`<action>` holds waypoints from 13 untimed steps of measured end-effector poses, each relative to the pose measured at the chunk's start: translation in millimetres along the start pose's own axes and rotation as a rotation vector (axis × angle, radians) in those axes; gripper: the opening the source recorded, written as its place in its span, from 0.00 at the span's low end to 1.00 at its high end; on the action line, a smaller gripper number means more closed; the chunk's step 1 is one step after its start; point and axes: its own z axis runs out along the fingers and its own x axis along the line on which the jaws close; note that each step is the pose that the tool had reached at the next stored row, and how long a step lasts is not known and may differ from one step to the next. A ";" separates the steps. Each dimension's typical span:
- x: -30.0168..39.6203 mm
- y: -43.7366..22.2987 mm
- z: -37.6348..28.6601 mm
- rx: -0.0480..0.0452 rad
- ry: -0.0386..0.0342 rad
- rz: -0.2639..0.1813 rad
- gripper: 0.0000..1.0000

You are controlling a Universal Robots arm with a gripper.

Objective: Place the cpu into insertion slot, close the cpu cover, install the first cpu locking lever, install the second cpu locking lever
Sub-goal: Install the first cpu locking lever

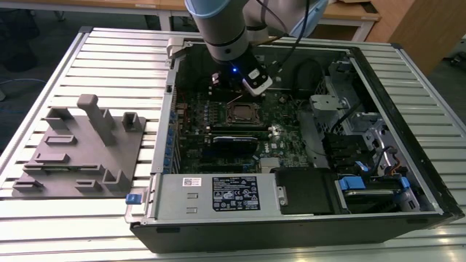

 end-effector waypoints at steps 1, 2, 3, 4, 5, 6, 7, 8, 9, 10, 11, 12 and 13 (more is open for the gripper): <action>0.1 -0.1 0.3 0.0056 -0.0046 0.016 0.10; 0.2 -0.1 0.6 0.0112 -0.0092 0.032 0.10; 0.3 -0.2 0.9 0.0161 -0.0131 0.046 0.10; 0.5 -0.4 1.4 0.0209 -0.0167 0.060 0.10; 0.7 -0.6 2.1 0.0252 -0.0204 0.073 0.10; 1.1 -0.7 2.7 0.0289 -0.0237 0.083 0.10; 1.9 -0.8 2.8 0.0311 -0.0256 0.091 0.10; 2.7 -0.7 2.6 0.0319 -0.0268 0.096 0.10; 3.0 -0.7 2.6 0.0324 -0.0278 0.100 0.10; 3.0 -0.7 2.6 0.0326 -0.0282 0.101 0.10; 3.0 -0.7 2.6 0.0328 -0.0287 0.103 0.10; 2.9 -0.6 2.5 0.0330 -0.0292 0.104 0.10; 2.9 -0.5 2.1 0.0338 -0.0295 0.106 0.10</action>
